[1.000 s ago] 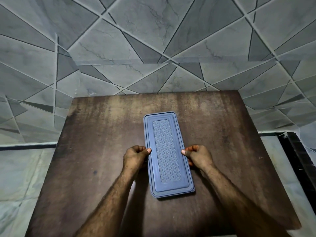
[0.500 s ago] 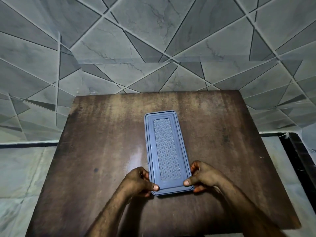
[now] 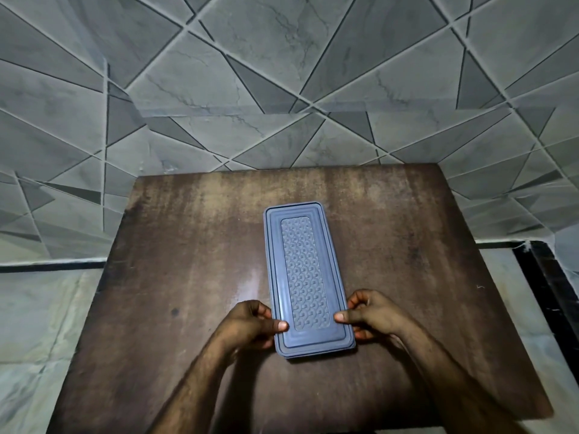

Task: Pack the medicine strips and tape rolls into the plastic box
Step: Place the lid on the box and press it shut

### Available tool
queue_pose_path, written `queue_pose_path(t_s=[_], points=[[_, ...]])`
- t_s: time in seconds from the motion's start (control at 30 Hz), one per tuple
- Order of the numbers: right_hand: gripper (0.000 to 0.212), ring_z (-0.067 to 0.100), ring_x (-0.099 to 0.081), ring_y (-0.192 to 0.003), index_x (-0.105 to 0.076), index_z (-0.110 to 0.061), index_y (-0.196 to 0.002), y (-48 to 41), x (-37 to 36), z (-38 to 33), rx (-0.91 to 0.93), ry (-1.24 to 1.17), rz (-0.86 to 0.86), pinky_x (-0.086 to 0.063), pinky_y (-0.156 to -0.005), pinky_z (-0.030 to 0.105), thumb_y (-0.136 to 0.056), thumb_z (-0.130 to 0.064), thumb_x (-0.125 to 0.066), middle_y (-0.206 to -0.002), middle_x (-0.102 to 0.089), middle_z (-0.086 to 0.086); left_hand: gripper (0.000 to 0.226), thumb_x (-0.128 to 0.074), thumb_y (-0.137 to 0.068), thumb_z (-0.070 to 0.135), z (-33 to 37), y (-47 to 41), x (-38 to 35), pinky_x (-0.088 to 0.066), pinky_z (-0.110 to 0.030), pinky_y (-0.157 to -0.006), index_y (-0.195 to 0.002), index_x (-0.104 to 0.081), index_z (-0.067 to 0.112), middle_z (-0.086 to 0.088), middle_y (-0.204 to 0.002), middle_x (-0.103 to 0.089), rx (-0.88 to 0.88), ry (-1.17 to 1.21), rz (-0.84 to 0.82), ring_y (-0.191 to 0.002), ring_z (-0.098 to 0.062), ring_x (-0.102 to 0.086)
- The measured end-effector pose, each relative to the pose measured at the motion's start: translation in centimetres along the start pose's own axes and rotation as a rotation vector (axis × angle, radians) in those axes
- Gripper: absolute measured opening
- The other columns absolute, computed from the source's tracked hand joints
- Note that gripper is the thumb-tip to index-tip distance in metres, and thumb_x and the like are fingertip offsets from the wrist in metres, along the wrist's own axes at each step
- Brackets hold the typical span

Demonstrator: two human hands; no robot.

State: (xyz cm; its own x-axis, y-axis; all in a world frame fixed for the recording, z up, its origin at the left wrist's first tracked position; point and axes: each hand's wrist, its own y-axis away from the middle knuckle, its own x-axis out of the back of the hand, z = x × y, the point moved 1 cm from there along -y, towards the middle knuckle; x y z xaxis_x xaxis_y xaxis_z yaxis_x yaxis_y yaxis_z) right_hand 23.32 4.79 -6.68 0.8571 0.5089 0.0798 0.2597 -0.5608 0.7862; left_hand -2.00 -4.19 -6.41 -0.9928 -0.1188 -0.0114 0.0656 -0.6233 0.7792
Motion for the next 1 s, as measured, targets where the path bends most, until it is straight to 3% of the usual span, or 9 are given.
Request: queue_pose_path(t_s=[0.07,0.37,0.5,0.6,0.87,1.0], points=[[0.031,0.007,-0.056,-0.052,-0.054,-0.015,-0.083,-0.5,0.1,-1.0,0.024,-0.054,0.03,-0.051,-0.051,0.023,-0.071,-0.014,-0.083,-0.058,-0.061,-0.005,0.031,-0.084,-0.067,0.004,0.9,-0.9,0.3,-0.059,-0.033,-0.062,-0.082,-0.058,0.008,-0.007,-0.069,-0.061,-0.021,0.071,0.039,-0.065,-0.018,-0.061],[0.024,0.013,-0.054,-0.062,-0.057,-0.018,-0.073,-3.7,-0.5,-4.8,0.094,-0.243,0.146,-0.049,-0.066,0.03,-0.074,-0.019,-0.081,-0.07,-0.064,0.0,0.023,-0.08,-0.074,0.01,4.6,-4.5,0.8,-0.054,-0.028,-0.06,-0.087,-0.062,0.011,-0.01,-0.077,-0.063,-0.067,0.219,0.151,-0.067,-0.017,-0.059],[0.026,0.014,-0.05,-0.057,-0.053,-0.016,-0.069,-4.4,-0.7,-5.1,0.109,-0.255,0.206,-0.046,-0.059,0.028,-0.077,-0.015,-0.079,-0.067,-0.059,0.005,0.023,-0.081,-0.072,0.006,4.8,-5.1,0.5,-0.056,-0.034,-0.069,-0.081,-0.06,0.01,-0.012,-0.077,-0.065,-0.079,0.205,0.239,-0.075,-0.024,-0.062],[0.028,0.011,-0.048,-0.05,-0.051,-0.015,-0.067,-4.6,-0.7,-5.4,0.106,-0.21,0.225,-0.046,-0.048,0.022,-0.078,-0.012,-0.077,-0.058,-0.057,0.001,0.024,-0.081,-0.071,0.004,5.3,-5.0,0.6,-0.054,-0.031,-0.06,-0.075,-0.058,0.01,-0.007,-0.068,-0.063,-0.073,0.155,0.27,-0.069,-0.019,-0.062],[0.024,0.013,-0.055,-0.053,-0.057,-0.012,-0.07,-4.5,0.1,-5.7,0.052,-0.177,0.179,-0.052,-0.056,0.027,-0.073,-0.014,-0.081,-0.06,-0.064,0.002,0.026,-0.08,-0.072,0.001,5.8,-4.7,0.9,-0.057,-0.029,-0.061,-0.067,-0.056,0.01,-0.006,-0.061,-0.055,-0.059,0.132,0.189,-0.061,-0.016,-0.058],[0.022,0.011,-0.054,-0.059,-0.06,-0.017,-0.078,-5.3,0.4,-7.3,0.084,-0.202,0.149,-0.05,-0.059,0.025,-0.075,-0.022,-0.081,-0.069,-0.065,-0.001,0.025,-0.081,-0.072,0.008,6.4,-5.3,1.4,-0.056,-0.027,-0.062,-0.086,-0.06,0.01,-0.004,-0.07,-0.063,-0.065,0.189,0.144,-0.065,-0.013,-0.061]])
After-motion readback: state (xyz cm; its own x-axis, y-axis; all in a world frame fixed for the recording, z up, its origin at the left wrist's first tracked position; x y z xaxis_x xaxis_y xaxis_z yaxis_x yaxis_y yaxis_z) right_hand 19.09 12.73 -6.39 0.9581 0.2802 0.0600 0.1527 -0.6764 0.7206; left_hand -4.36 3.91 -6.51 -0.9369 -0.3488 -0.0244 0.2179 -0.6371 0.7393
